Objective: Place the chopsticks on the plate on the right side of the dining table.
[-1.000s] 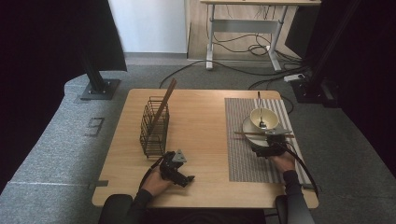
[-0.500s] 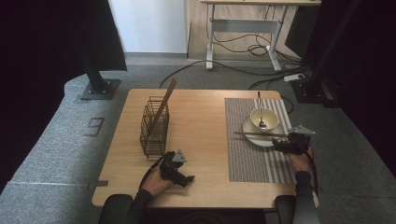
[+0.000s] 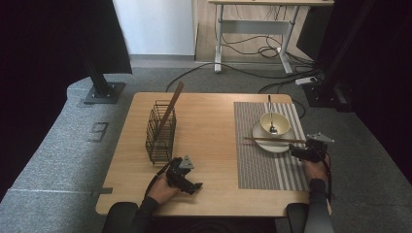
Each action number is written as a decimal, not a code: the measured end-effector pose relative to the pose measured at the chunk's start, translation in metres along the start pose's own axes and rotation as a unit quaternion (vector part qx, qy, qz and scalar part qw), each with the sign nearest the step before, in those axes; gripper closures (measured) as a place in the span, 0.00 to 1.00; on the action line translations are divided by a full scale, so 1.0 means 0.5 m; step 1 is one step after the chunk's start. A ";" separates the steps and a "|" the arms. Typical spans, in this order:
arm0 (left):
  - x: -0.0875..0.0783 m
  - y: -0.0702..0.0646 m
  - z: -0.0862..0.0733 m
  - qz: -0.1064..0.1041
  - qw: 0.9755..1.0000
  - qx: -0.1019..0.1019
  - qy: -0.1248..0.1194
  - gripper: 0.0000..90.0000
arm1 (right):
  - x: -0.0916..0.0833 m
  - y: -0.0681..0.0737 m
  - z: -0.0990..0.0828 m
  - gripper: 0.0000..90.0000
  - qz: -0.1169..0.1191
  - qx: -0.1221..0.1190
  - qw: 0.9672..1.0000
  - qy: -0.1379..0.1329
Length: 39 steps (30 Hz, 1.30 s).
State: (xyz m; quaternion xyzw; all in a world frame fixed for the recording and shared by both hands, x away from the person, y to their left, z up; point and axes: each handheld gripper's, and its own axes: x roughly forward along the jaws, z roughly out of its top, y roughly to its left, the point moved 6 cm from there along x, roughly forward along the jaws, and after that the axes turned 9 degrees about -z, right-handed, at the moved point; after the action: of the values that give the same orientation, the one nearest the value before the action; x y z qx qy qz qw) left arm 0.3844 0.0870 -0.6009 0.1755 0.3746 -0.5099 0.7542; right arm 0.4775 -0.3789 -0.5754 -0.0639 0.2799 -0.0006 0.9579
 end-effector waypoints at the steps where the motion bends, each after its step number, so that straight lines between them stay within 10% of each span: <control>1: 0.000 0.000 0.000 0.000 1.000 0.000 0.000 0.00 | 0.001 -0.001 0.000 0.09 -0.001 0.001 1.000 0.000; 39: 0.000 0.001 0.000 0.000 1.000 0.002 0.001 0.00 | 0.010 0.010 -0.002 0.15 0.018 -0.002 1.000 0.005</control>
State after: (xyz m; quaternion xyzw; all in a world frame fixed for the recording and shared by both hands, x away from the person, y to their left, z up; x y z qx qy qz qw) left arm 0.3845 0.0874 -0.6009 0.1774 0.3748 -0.5102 0.7535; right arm 0.4811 -0.3745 -0.5797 -0.0607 0.2856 0.0169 0.9563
